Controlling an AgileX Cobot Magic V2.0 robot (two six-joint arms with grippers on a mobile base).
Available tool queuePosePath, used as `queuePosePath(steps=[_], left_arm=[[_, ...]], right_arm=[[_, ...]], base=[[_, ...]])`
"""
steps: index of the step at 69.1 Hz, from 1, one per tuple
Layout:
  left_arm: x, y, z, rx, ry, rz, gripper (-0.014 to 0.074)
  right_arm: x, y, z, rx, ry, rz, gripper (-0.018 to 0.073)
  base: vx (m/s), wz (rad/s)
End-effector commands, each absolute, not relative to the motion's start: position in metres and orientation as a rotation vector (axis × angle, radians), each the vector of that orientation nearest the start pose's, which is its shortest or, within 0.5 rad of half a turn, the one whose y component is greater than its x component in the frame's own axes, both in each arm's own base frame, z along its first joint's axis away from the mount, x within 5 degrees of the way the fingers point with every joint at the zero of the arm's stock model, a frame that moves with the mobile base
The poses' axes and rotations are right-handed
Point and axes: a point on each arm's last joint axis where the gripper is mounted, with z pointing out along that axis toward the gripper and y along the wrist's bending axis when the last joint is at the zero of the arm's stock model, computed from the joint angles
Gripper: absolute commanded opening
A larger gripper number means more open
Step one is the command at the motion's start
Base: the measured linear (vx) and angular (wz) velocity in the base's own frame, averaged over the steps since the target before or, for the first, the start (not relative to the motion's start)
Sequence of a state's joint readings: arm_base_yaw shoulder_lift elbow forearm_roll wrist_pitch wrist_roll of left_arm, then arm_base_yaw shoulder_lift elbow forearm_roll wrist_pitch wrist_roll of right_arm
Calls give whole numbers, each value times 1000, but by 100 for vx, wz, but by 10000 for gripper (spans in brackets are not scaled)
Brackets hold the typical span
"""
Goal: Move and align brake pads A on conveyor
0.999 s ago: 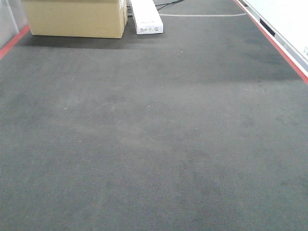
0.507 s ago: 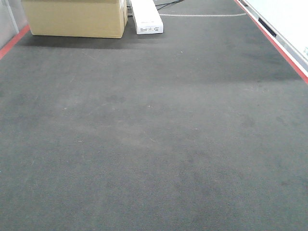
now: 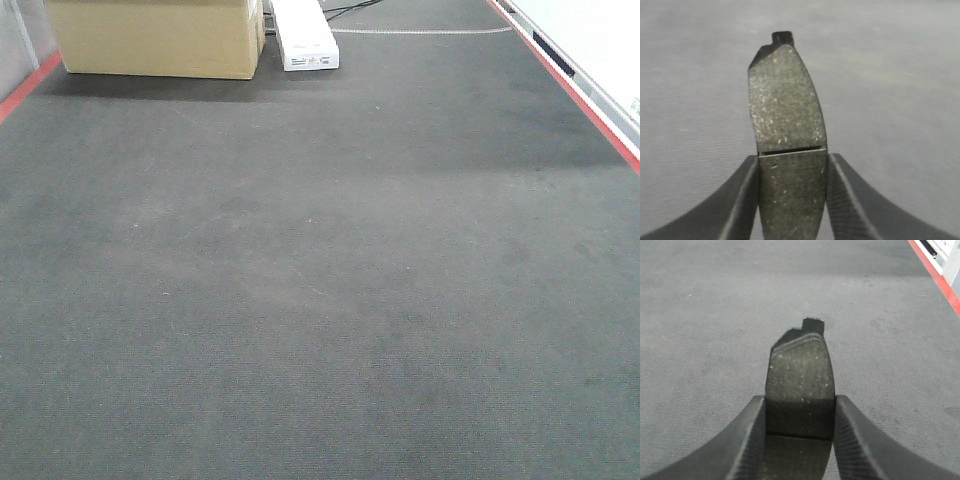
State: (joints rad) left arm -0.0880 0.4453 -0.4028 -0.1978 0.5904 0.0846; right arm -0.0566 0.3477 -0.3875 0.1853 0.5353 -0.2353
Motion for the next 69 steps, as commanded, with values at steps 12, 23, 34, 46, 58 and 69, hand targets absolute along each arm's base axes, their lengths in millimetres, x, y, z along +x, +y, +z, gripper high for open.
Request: queuePosePath(steps=[12,23,34,46,58,69], left_arm=[[127,-38,267,145,2124,-436,120],[159,-49,264,171,2178,-536,125],[194,-56,265,185,2231,-555,125],[228,-88,261,272,2262,-569,126],[261,-118,245,303,2345,-498,127],[288,-122,224,250,2552,-349,129]], right_arm=[[80,3,291,-59,1850,-11,79],[80,3,291,-59,1850,-11,79],[80,3,291,-59,1850,-11,79],[80,3,291,-59,1850,-11,79],[80,3,291,-59,1850,-11,79],[80,3,291,-59,1850,-11,79]], base=[[0,0],[0,0],[0,0],[0,0],[0,0],[0,0]])
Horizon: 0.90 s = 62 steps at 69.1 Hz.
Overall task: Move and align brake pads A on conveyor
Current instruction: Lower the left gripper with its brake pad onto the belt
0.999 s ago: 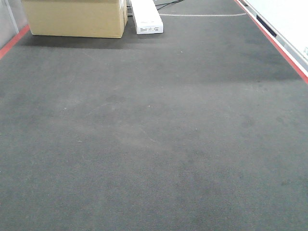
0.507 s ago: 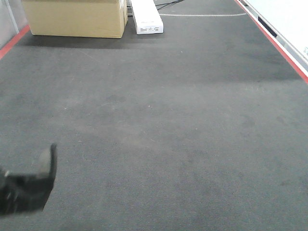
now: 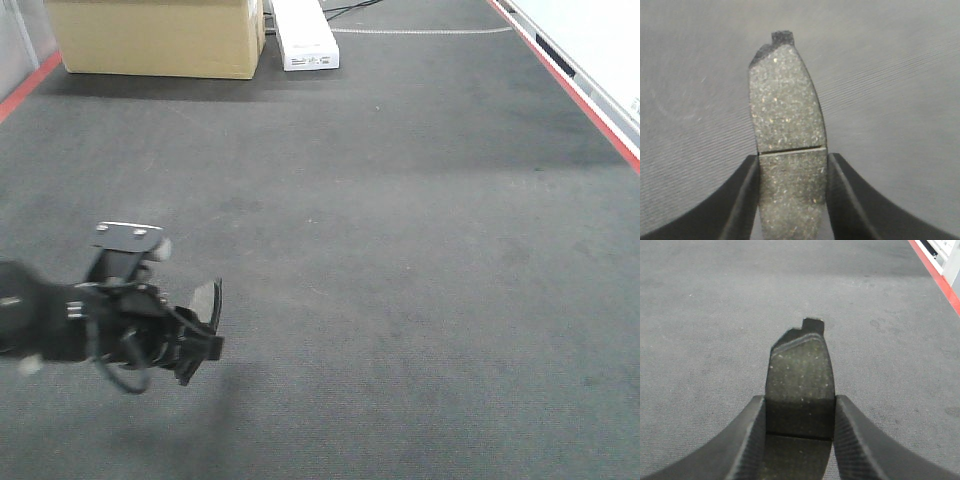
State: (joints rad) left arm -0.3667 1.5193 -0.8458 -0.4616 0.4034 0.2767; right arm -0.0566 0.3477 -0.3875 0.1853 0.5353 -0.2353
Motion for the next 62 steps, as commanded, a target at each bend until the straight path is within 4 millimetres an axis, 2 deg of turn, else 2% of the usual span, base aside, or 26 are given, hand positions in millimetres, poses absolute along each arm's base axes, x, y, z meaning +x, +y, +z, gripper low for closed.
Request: queuePosePath(steps=[1,5,11,19,31,48,62], left_arm=[[290,-122,223,209,2581,-334,129],[299,-119,217,174,2668,-217,129],[311,-115,213,-5,2743,-107,134],[321,-118,209,-161,2771,-109,141],[322,-128,206,-127,2769,-138,143],[324,-130,191,-99,2812,-107,167],[324,-129,190,-50,2821,-90,261]], right_arm=[[80,3,291,-59,1850,-11,79],[80,3,291,-59,1850,-11,79],[80,3,291,-59,1850,-11,79],[80,3,291,-59,1850,-11,79],[80,3,291,-59,1850,-11,79],[80,3,292,-59,1849,-12,79],[80,3,292,-59,1849,-12,79]], base=[[0,0],[0,0],[0,0],[0,0],[0,0],[0,0],[0,0]])
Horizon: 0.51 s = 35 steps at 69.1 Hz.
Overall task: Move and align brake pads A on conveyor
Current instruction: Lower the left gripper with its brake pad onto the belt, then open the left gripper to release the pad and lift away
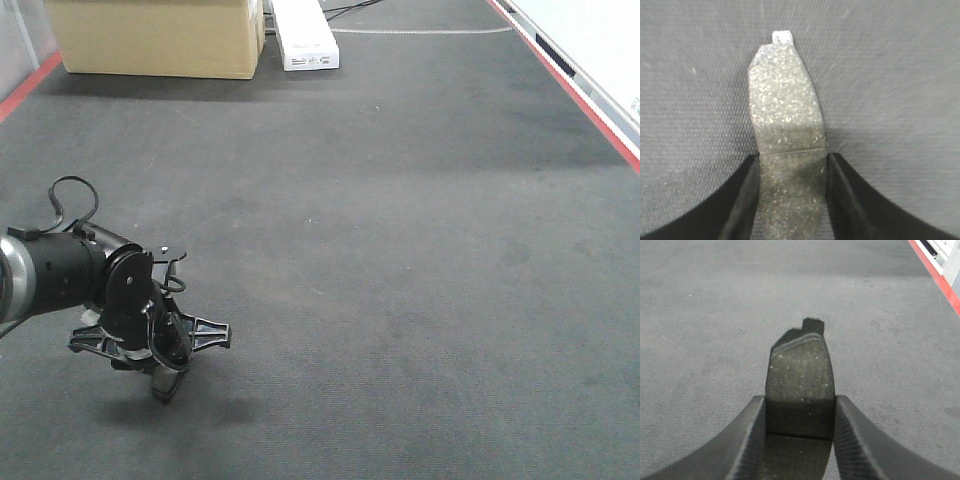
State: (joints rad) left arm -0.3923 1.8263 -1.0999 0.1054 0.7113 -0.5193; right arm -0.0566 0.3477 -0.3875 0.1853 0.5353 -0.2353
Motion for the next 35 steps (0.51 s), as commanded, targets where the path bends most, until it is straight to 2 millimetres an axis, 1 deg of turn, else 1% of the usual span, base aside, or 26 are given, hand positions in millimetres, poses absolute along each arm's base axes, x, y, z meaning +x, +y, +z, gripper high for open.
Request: queuePosePath(steps=[1,12,18,22,28,35], left_arm=[[323,-129,190,-49,2822,-89,272],[323,-128,192,-28,2822,-71,397],[322,-125,196,-5,2816,-39,443],[320,-123,204,17,2793,-22,462],[315,-123,219,70,2746,-18,460],[299,-125,241,117,2659,-60,448]], right_arm=[[80,3,292,-59,1849,-12,79],[80,3,292,-59,1849,-12,79],[80,3,292,-59,1849,-12,79],[80,3,292,-59,1849,-12,79],[80,3,292,-59,1849,-12,79],[80,3,292,-59,1849,-12,79]], base=[[0,0],[0,0],[0,0],[0,0],[0,0],[0,0]])
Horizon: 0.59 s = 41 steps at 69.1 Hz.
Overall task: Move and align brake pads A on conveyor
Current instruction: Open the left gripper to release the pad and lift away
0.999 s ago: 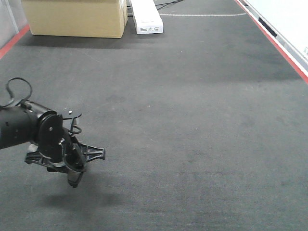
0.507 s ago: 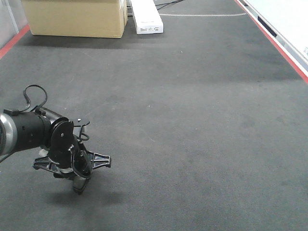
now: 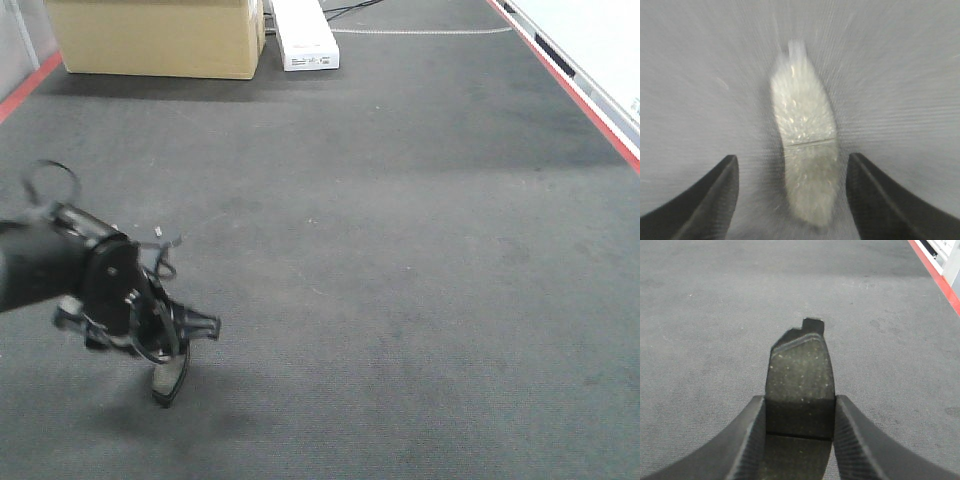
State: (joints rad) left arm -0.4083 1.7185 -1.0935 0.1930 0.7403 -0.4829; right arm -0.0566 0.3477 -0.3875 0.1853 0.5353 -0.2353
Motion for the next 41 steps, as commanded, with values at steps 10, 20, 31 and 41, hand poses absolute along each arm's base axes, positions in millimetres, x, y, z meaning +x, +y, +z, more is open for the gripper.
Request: queuePosePath(steps=[10,20,31,41], left_arm=[[264,-123,267,175,2518,-153,399],[225,-105,284,200,2403,-190,320],[184,-81,296,214,2293,-191,199],[152,-64,299,199,2213,-223,71]], right_arm=[[80,3,292,-59,1849,-12,79],[80,3,292,-59,1849,-12,79],[80,3,291,-59,1850,-12,79],[80,3,291,-59,1850,-12,79]], base=[[0,0],[0,0],[0,0],[0,0]])
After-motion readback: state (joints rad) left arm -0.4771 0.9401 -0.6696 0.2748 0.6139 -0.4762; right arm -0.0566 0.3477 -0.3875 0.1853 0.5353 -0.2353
